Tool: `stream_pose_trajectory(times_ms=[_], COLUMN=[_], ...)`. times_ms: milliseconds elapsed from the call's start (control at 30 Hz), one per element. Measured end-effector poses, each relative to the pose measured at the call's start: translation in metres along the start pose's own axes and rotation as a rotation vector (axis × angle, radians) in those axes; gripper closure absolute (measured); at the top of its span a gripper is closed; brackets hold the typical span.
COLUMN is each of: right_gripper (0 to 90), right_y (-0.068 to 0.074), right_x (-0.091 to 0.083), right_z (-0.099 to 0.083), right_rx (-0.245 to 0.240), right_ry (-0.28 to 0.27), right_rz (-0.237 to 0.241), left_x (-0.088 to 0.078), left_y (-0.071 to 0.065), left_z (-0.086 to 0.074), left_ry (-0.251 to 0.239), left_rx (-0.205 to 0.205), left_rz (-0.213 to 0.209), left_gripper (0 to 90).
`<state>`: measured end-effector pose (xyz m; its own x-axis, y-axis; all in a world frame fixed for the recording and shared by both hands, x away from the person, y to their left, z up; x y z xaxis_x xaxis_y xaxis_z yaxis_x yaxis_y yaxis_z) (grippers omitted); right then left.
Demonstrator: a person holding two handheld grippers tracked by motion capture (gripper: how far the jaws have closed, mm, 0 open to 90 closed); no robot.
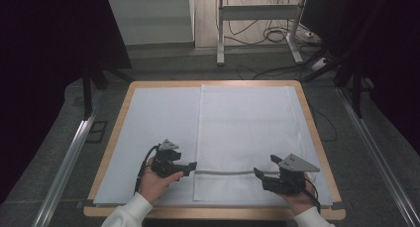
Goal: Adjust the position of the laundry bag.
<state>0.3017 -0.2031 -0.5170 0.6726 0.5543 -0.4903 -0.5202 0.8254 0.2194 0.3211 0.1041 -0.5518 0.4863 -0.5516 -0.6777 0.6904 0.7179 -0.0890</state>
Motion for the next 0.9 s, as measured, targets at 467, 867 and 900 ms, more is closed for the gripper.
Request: stream_pose_trajectory(times_ms=[467, 867, 900], right_gripper=[23.2, 23.2, 23.3], right_y=[0.000, 0.000, 0.000], right_x=[-0.002, -0.003, -0.003], right_z=[0.002, 0.004, 0.004], right_rx=[-0.007, -0.012, -0.011], right_ry=[-0.017, -0.030, -0.031], right_rz=[-0.019, -0.029, -0.029], left_x=[0.028, 0.037, 0.037], left_y=[0.003, -0.002, -0.002], left_z=[0.012, 0.012, 0.012], left_ry=[0.038, 0.054, 0.058], left_rx=[-0.095, -0.121, -0.121], left_rz=[-0.046, -0.065, -0.069], left_gripper=[26.6, 33.6, 34.4])
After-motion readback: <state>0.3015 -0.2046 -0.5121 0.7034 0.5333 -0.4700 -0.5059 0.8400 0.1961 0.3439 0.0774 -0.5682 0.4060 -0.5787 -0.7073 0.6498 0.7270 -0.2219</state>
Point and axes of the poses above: each handheld gripper's, and its own axes: x roughly forward along the jaws, z roughly out of its top, y roughly to its left, the point moved 6 cm from there along x, roughly forward along the jaws, and after that the axes turned 15 degrees about x, right-handed, at the moved point
